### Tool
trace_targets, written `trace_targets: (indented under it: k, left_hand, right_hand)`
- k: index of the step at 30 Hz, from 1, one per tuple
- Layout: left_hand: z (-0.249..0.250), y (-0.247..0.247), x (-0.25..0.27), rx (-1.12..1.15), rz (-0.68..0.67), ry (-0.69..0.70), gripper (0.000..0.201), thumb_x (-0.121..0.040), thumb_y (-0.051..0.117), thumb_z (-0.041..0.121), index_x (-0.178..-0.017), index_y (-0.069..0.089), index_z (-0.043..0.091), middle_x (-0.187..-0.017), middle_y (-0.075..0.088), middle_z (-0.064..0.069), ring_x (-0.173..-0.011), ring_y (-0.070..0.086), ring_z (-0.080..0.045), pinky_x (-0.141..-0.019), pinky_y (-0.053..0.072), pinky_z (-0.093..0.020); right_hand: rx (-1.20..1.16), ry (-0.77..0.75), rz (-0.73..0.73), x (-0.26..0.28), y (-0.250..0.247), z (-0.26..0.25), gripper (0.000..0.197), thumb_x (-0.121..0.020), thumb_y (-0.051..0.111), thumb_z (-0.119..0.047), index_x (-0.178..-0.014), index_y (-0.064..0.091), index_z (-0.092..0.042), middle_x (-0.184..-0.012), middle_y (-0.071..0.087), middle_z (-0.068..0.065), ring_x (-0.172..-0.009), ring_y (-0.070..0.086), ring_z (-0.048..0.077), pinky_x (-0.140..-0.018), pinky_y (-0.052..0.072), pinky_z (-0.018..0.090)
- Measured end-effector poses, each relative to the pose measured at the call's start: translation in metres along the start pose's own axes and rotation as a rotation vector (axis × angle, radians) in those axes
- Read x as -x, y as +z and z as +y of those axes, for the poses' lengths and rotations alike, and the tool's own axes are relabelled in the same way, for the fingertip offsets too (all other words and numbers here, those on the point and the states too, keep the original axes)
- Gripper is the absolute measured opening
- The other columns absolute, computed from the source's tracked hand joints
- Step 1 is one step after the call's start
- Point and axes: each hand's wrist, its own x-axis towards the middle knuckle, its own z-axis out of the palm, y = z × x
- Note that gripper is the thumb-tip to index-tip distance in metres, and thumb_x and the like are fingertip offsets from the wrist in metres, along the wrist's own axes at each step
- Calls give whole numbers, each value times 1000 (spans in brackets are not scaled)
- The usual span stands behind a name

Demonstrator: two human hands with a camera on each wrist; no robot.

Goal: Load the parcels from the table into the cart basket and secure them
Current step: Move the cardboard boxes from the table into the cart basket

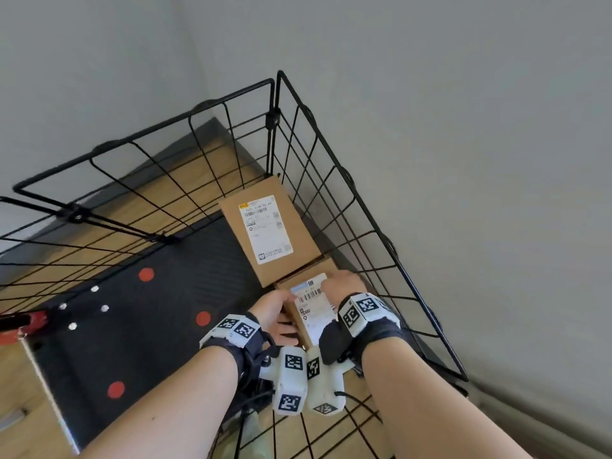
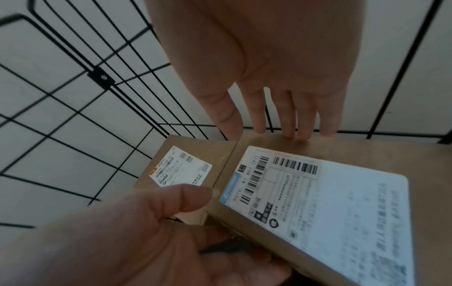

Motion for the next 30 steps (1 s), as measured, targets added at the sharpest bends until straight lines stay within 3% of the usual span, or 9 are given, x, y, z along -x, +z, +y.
trace_targets:
  k: [3,7,10,12,14,17,21,25,30]
  left_hand:
    - [2,-4,-9,-5,12,10,30,-96,42,19,-120,46,2,-106,55,-18,-114,50,-36,-105,34,-53]
    - [4,-6,-9,-31,4,28,28,-96,40,13,-124,44,8,-125,53,-22,-113,52,-37,-104,36,-55]
    - [4,-6,-5,-62,-6,58,41,-95,40,9,-135,35,20,-126,54,-20,-112,54,-37,-98,39,-56]
    - [4,-8,-1,-69,-3,62,30,-96,40,9,-125,46,13,-127,54,-20,-113,53,-35,-101,39,-55]
    - [5,-12,5,-71,23,59,18,-96,40,9,-108,53,8,-130,52,-19,-116,50,-32,-103,38,-54]
    - [9,-27,21,-59,56,75,19,-95,43,9,-113,49,4,-134,48,-20,-124,46,-34,-95,42,-52]
    - [17,-49,45,-23,89,132,20,-96,43,9,-115,49,7,-134,49,-18,-127,45,-32,-95,42,-52]
    - [23,-61,71,-38,97,233,36,-98,39,10,-133,46,10,-134,52,-16,-126,47,-29,-93,43,-48]
    - [22,-57,111,-104,81,318,35,-98,39,11,-131,49,10,-125,58,-12,-117,51,-24,-95,42,-44]
  right_hand:
    - [9,37,17,-3,0,5,32,-94,40,-15,-122,55,-10,-112,62,7,-61,46,8,-44,32,17]
    - [26,42,-21,1,-7,7,36,-98,35,-13,-130,51,-12,-130,54,7,-85,47,14,-60,37,19]
    - [46,23,-41,4,-8,6,35,-98,34,-13,-129,50,-10,-128,54,8,-79,43,10,-59,36,20]
    - [54,20,-49,3,-7,7,36,-99,34,-14,-130,50,-7,-121,56,10,-79,49,12,-61,38,22]
    - [35,5,-29,2,-4,9,38,-98,35,-14,-131,50,-3,-124,56,13,-100,58,25,-78,45,30]
    - [66,-12,-2,5,0,13,39,-99,34,-19,-129,51,0,-132,53,16,-122,50,29,-93,40,30]
    - [149,-34,-28,22,-5,9,39,-100,34,-22,-124,55,0,-126,57,17,-116,53,30,-79,37,28]
    - [227,-65,-48,52,-16,-7,26,-97,37,-12,-109,59,-3,-109,61,12,-94,58,25,-73,40,27]
    - [-53,-142,21,95,-28,-17,12,-95,40,-9,-91,51,-8,-97,58,8,-84,52,21,-73,43,29]
